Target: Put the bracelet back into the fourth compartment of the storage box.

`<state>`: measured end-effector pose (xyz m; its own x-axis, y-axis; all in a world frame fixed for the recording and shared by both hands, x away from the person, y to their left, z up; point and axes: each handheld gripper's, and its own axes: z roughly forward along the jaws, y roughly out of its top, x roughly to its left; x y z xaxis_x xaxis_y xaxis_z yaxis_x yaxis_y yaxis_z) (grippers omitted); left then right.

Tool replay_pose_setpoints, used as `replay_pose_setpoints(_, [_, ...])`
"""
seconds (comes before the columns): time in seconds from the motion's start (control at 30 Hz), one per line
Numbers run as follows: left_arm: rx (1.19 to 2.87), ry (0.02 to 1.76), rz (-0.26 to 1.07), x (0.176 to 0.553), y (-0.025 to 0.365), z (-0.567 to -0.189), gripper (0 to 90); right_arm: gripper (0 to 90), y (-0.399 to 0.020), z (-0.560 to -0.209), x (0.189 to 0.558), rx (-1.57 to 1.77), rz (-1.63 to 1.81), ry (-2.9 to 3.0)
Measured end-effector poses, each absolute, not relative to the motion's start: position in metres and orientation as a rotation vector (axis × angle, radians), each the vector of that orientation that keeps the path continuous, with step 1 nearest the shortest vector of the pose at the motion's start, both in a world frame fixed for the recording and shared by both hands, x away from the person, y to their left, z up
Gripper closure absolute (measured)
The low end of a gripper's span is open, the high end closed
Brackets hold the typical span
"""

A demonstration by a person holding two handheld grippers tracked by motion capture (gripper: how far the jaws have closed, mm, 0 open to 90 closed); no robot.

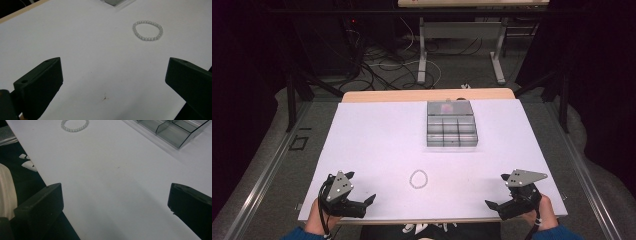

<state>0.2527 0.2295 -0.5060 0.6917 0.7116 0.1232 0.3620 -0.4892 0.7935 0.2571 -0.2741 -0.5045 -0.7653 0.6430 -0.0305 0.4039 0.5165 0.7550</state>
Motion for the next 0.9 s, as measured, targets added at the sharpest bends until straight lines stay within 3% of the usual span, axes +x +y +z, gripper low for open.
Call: replay_pose_setpoints(0.9, [2.126,0.814,0.574,0.253,0.228,-0.507,1.7,0.0,-0.251,-0.506,0.266,0.865,1.108,2.499])
